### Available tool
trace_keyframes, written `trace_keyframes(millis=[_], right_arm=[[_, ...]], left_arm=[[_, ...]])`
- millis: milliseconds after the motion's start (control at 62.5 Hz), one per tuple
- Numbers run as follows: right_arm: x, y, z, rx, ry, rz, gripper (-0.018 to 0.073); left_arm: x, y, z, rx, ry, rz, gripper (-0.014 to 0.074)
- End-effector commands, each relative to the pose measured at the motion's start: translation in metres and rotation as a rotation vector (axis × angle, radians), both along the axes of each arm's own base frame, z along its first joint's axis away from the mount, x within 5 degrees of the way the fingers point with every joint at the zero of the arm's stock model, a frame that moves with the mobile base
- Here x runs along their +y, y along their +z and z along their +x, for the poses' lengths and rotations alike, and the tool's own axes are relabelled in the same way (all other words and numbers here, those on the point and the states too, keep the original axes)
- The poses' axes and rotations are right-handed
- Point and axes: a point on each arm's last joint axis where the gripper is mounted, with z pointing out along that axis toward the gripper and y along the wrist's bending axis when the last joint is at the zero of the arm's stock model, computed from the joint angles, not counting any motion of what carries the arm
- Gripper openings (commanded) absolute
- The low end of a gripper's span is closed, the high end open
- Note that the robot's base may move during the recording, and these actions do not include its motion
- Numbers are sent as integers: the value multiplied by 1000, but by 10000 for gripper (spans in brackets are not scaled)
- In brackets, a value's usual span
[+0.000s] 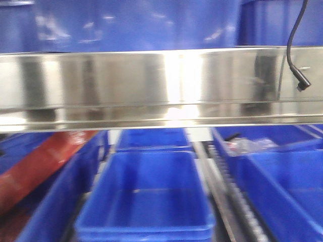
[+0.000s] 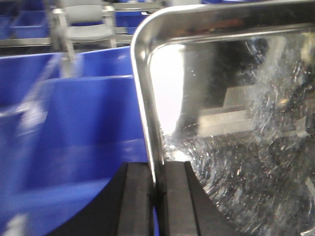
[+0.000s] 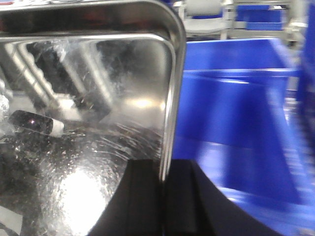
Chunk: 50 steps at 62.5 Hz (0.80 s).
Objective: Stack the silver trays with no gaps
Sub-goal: 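Drive the base to the other rack while holding the tray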
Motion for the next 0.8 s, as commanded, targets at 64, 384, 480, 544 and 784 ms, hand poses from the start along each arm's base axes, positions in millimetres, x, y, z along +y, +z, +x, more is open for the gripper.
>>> trace_keyframes(millis=[64, 384, 480, 544, 784], right_arm=[[5, 16, -7, -89, 22, 34, -81], [5, 16, -7, -89, 22, 34, -81], [5, 16, -7, -89, 22, 34, -81], [5, 16, -7, -89, 22, 34, -81], [5, 16, -7, -89, 22, 34, -81]], left_arm=[[-5, 15, -8, -80, -46, -30, -16], [-5, 15, -8, -80, -46, -30, -16], [-5, 15, -8, -80, -46, -30, -16], [-5, 15, -8, -80, -46, -30, -16], [-5, 15, -8, -81, -45, -28, -16]])
